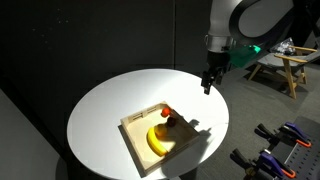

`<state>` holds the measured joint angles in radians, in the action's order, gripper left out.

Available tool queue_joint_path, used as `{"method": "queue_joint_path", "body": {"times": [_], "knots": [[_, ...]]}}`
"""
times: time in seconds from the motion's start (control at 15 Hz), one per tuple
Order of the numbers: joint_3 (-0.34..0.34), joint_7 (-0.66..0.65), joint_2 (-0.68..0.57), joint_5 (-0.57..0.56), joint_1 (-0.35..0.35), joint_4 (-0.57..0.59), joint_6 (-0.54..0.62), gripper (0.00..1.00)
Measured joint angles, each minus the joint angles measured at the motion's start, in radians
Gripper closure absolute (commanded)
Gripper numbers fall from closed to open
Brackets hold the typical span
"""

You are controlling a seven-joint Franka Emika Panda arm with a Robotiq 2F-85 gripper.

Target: Remove the banana from the box

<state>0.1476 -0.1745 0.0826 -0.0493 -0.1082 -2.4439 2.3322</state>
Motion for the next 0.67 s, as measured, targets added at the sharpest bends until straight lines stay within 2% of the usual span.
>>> {"method": "queue_joint_path", "body": {"times": [0.67], "knots": [[0.002, 0.006, -0.031, 0.02, -0.018, -0.001, 0.015, 0.0]]}}
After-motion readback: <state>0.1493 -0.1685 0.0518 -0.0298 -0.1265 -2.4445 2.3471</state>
